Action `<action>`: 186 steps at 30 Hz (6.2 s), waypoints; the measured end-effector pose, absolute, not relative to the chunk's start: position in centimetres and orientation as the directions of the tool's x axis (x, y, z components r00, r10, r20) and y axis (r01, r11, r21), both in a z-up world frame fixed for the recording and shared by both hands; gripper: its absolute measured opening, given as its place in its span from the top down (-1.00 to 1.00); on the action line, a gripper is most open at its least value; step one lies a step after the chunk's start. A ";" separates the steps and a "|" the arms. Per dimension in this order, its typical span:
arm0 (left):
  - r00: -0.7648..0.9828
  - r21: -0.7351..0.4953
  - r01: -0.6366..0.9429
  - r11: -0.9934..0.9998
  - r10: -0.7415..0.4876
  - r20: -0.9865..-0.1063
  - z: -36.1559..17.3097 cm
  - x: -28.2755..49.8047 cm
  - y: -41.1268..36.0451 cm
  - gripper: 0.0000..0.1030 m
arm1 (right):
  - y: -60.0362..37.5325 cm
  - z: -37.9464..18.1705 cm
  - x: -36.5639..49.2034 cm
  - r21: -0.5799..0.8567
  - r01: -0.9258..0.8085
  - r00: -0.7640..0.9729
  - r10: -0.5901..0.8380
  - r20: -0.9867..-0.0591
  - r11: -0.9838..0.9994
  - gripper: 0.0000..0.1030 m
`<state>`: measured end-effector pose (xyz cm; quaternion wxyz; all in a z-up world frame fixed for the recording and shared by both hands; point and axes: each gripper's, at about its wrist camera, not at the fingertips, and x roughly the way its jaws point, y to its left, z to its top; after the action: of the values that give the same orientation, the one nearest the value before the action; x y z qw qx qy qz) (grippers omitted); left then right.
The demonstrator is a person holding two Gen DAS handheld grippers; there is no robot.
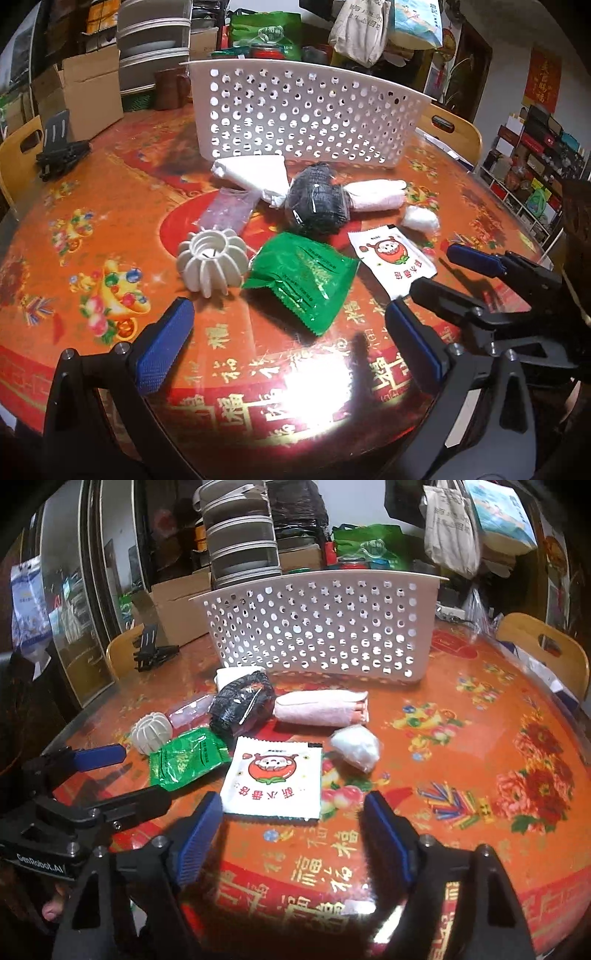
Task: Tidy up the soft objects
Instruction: 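Move left tool to the green foil packet while right tool approaches the white printed sachet, then close left tool on the green packet while right tool closes on the white sachet, then lift the green packet with left tool while right tool carries the sachet over the basket, then open left tool over the basket while right tool releases the sachet inside, then withdraw both tools from the basket back toward the remaining items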
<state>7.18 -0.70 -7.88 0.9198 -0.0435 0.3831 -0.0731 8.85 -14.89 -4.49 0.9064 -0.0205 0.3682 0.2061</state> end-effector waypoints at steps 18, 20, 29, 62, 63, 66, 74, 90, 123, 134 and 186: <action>0.714 -0.062 0.097 0.993 -0.113 -0.691 -8.4 9.4 -1.2 -0.17 | -13.6 -4.8 9.1 0.067 -0.426 0.657 0.359 -0.663 0.902 -0.35; 0.716 -0.069 0.099 0.993 -0.119 -0.688 -8.4 9.6 -1.0 -0.03 | -13.3 -4.8 9.3 0.066 -0.429 0.655 0.360 -0.664 0.901 -0.35; 0.719 -0.118 0.103 0.988 -0.156 -0.677 -8.4 10.2 -0.1 0.64 | -12.0 -4.9 9.8 0.032 -0.434 0.657 0.340 -0.673 0.900 -0.35; 0.805 -0.167 0.119 0.979 -0.193 -0.561 -4.0 6.5 0.4 0.99 | -13.9 -1.7 8.2 0.140 -0.492 0.651 0.469 -0.597 0.860 0.91; 0.809 -0.163 0.119 0.979 -0.190 -0.556 -3.8 6.4 0.4 0.99 | -14.0 -1.5 8.2 0.139 -0.491 0.654 0.469 -0.594 0.860 0.91; 0.818 -0.151 0.115 0.982 -0.180 -0.546 -3.0 6.4 0.4 0.99 | -14.3 -1.0 8.1 0.136 -0.487 0.663 0.466 -0.586 0.863 0.91; 0.835 -0.125 0.113 0.986 -0.162 -0.525 -1.0 6.7 0.5 0.99 | -14.8 0.0 8.5 0.133 -0.480 0.675 0.461 -0.576 0.867 0.91; 0.861 -0.090 0.132 0.987 -0.159 -0.484 2.8 7.0 0.0 0.99 | -15.7 2.6 10.4 0.133 -0.480 0.686 0.466 -0.559 0.867 0.91; 0.867 -0.127 0.105 0.986 -0.153 -0.474 14.3 20.5 1.3 0.99 | -17.0 12.1 24.3 0.065 -0.443 0.703 0.392 -0.594 0.894 0.91; 0.809 -0.143 0.089 0.986 -0.155 -0.566 12.8 30.7 1.0 0.99 | -15.4 9.3 30.9 0.036 -0.412 0.637 0.316 -0.703 0.910 0.91; 0.804 -0.072 0.003 0.997 -0.045 -0.593 8.5 20.7 2.9 -1.00 | -17.1 9.5 26.7 0.029 -0.351 0.706 0.285 -0.648 0.936 -1.00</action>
<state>20.73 2.91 8.55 0.9491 -0.0337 0.3130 -0.0128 26.69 -17.15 9.45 0.9223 -0.0485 0.3425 0.1724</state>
